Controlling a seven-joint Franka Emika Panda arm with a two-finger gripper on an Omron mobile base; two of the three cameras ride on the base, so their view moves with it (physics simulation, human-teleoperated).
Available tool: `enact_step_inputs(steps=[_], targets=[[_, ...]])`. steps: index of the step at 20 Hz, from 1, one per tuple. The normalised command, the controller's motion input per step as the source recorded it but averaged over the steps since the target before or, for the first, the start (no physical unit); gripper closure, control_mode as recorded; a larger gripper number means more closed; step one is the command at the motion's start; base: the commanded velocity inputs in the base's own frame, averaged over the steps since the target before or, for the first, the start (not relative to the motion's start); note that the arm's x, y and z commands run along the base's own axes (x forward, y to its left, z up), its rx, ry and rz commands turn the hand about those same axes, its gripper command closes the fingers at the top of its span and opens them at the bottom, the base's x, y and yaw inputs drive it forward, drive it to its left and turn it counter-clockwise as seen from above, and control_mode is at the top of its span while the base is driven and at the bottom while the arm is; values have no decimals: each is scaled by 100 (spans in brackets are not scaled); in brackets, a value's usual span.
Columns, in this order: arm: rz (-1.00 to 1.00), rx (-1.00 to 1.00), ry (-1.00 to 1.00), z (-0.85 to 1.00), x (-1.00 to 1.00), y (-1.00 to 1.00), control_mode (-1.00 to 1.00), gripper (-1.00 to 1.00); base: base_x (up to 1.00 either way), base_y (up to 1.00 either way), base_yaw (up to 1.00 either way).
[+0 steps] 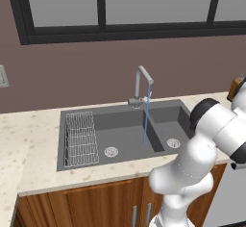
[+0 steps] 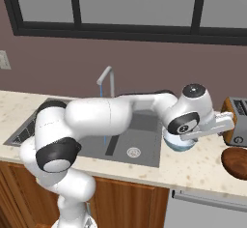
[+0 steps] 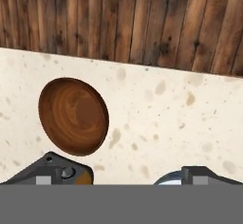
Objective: Rinse each bowl for a few seconds and place them down in the sink or on the counter.
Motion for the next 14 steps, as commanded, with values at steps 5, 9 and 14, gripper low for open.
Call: enact_step_inputs(steps=[5,9,14], targets=[[0,1,0,-17,-14,-16,-100,-100,0,0,0],[0,1,0,-21,-18,-13,-100,-100,0,0,0],[0,1,0,-21,-12,-8,-100,-100,0,0,0]])
